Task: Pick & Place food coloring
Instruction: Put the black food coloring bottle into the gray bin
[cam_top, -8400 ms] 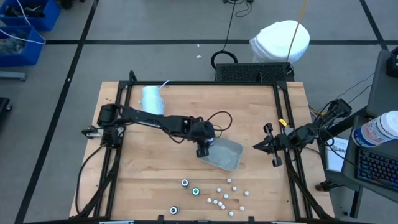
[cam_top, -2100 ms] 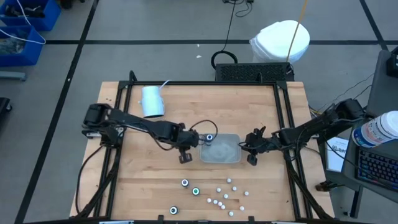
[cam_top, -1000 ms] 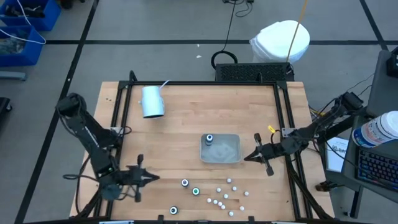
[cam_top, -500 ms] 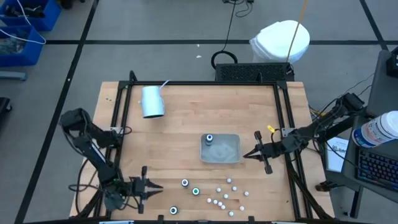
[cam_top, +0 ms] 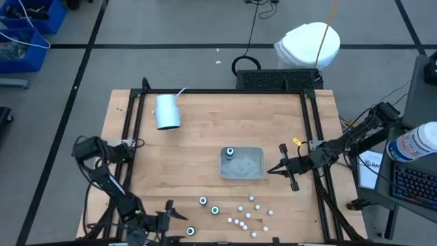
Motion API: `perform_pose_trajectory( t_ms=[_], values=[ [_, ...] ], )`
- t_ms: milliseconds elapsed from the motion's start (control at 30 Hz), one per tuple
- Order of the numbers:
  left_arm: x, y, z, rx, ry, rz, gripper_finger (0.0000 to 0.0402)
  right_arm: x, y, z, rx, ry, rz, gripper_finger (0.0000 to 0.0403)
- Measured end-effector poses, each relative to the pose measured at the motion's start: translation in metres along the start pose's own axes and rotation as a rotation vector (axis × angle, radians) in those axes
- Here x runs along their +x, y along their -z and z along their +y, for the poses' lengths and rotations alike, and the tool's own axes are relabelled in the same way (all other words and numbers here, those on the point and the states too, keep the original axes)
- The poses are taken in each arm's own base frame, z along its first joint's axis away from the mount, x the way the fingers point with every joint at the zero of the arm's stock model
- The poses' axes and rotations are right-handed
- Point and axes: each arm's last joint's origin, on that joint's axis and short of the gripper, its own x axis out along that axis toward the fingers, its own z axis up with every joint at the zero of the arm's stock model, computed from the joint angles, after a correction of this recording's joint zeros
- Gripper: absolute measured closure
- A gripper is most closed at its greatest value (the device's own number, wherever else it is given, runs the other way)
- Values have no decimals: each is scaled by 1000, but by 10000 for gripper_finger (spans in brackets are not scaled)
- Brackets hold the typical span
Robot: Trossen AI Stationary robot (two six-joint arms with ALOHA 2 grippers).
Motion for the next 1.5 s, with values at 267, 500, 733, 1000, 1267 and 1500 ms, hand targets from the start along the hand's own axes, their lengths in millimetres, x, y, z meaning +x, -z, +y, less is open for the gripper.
perform_pose_trajectory(
  t_ms=[267, 500, 733, 1000, 1267, 1500],
  values=[
    [12, -1, 5, -33, 24, 39, 47, 0, 0, 0, -24, 1, 0, 403],
    [21, -5, 13, -63, 32, 59, 52, 0, 0, 0, -26, 1, 0, 403],
    [24, -6, 14, -69, 62, 81, 79, 0, 0, 0, -19, 1, 0, 403],
    [21, -4, 12, -51, 77, 85, 132, 0, 0, 0, -25, 1, 0, 403],
    [22, -6, 11, -64, 83, 71, 197, 0, 0, 0, -29, 1, 0, 403],
    [22, -7, 11, -72, 82, 66, 271, 0, 0, 0, -22, 1, 0, 403]
  ],
)
